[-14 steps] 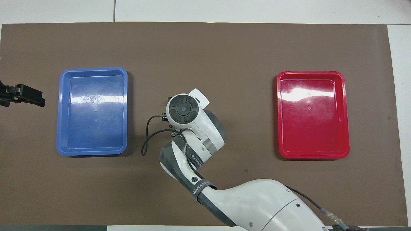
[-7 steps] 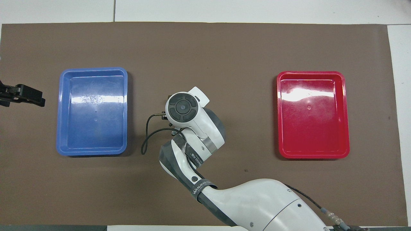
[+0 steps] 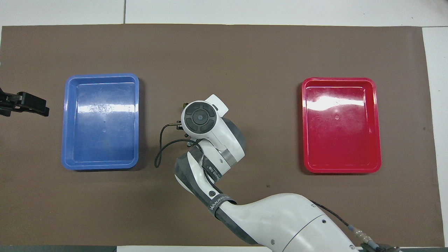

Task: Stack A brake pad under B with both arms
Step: 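Lower the curved pad onto the small pad and open the right gripper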

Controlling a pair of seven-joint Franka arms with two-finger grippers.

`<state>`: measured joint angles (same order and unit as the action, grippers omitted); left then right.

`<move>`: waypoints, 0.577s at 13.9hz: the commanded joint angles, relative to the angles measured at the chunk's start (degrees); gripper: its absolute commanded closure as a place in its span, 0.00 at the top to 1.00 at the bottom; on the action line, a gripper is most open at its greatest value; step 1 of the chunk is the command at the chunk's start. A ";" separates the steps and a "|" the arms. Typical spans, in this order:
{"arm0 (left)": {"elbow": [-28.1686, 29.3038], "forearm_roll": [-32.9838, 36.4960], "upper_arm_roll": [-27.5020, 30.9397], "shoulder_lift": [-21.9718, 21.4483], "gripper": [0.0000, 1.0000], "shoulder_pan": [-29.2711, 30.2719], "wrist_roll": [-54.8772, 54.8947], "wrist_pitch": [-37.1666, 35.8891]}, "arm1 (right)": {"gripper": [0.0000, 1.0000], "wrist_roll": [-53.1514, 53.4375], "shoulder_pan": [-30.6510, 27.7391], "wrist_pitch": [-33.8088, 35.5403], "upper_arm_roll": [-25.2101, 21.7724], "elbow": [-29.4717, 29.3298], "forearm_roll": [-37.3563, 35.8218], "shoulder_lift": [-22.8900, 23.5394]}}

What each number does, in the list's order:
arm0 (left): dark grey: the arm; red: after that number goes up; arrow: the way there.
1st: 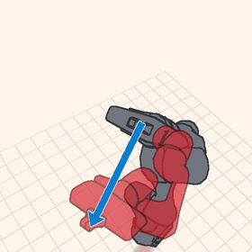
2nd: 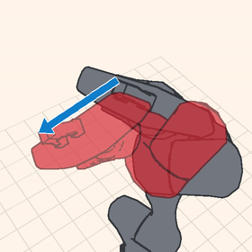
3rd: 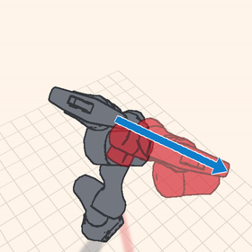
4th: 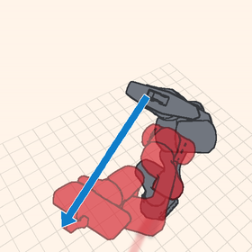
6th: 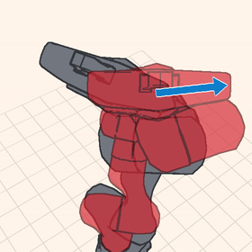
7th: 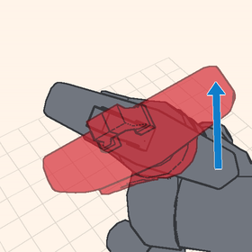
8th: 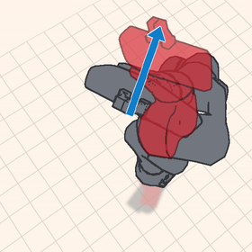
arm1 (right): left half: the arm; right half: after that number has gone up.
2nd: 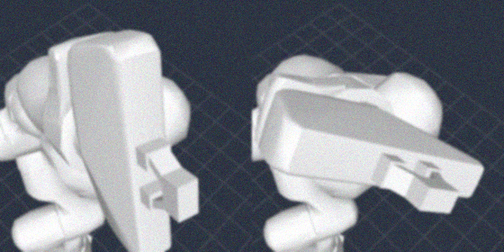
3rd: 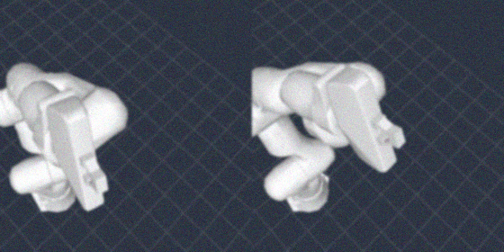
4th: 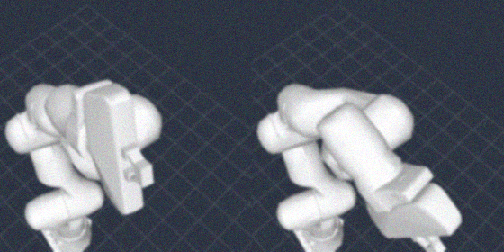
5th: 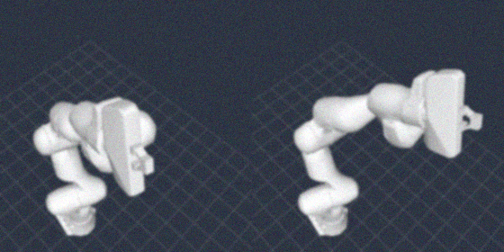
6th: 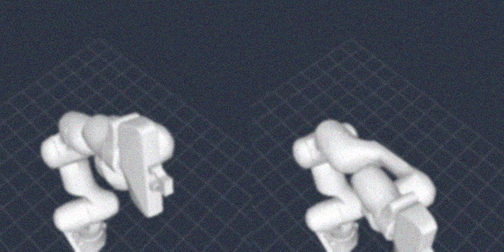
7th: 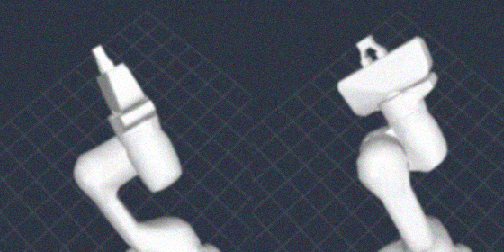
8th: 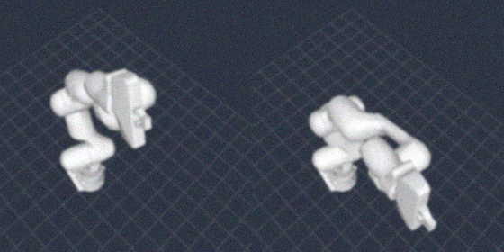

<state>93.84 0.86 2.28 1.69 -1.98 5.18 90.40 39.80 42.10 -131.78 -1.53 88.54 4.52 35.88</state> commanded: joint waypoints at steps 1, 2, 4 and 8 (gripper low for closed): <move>-0.32 0.55 0.18 0.06 1.00 -0.04 0.27 -0.57 | 0.62 1.60 -0.70 -1.20 0.39 0.23 -1.35 0.16; -0.32 0.55 0.18 0.06 1.00 -0.04 0.27 -0.57 | 0.97 1.69 -0.53 -1.64 0.39 0.75 -1.35 -0.02; -0.32 0.55 0.10 0.06 1.00 -0.04 0.27 -0.57 | 0.99 1.77 -0.44 -1.47 0.39 0.58 -1.35 -0.19; -0.32 0.55 0.18 0.06 1.00 -0.04 0.27 -0.57 | 0.99 1.86 -1.84 3.70 -0.93 0.93 -1.53 -5.44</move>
<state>93.84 0.86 2.28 1.69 -1.98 5.18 90.40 39.96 41.96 -131.42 -2.00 88.45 4.49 34.93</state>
